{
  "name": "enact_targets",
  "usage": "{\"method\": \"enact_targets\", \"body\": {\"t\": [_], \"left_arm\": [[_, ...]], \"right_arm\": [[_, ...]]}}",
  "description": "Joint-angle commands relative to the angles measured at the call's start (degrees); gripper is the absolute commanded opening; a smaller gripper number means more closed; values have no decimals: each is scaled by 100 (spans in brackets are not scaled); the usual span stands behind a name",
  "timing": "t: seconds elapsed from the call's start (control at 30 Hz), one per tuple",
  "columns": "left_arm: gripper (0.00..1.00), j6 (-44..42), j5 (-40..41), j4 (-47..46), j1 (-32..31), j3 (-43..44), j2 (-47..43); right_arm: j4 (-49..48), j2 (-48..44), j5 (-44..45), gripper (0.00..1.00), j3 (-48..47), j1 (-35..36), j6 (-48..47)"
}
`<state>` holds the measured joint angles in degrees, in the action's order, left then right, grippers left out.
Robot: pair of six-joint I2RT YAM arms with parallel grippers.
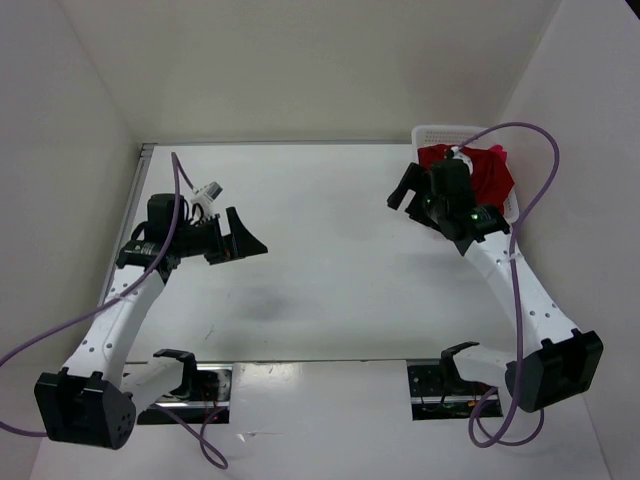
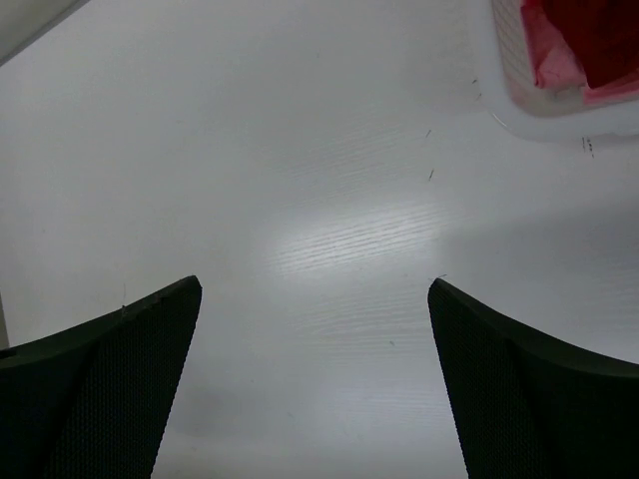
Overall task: Fold and stack the t-shirts
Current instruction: Grab crumpled tshirt from bin with the right arm
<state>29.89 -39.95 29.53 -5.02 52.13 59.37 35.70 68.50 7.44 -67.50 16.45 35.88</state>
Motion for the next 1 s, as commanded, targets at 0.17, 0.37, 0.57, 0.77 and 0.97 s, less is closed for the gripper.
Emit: {"method": "enact_targets", "body": {"t": [0.17,0.37,0.57,0.77,0.97], "left_arm": [[100,16,-551,-828,18,166,-558],[98,210,-739,-1055,18,113,-506],[23,260,-466,-1053,18,183,-454],[28,80,-119,-870,-151,183,-780],[49,104,-14,-923,-175,-206,-857]], "right_arm": [[-99,172,361,77,-545,-59,-204],[-99,473,516,10,-812,-524,-336],[-267,1260,911,8,-1340,-1323,-387],[-520,2536,1110,40,-2086,-1767,-122],[-660,3600,1049,64,-2847,-1821,-195]]}}
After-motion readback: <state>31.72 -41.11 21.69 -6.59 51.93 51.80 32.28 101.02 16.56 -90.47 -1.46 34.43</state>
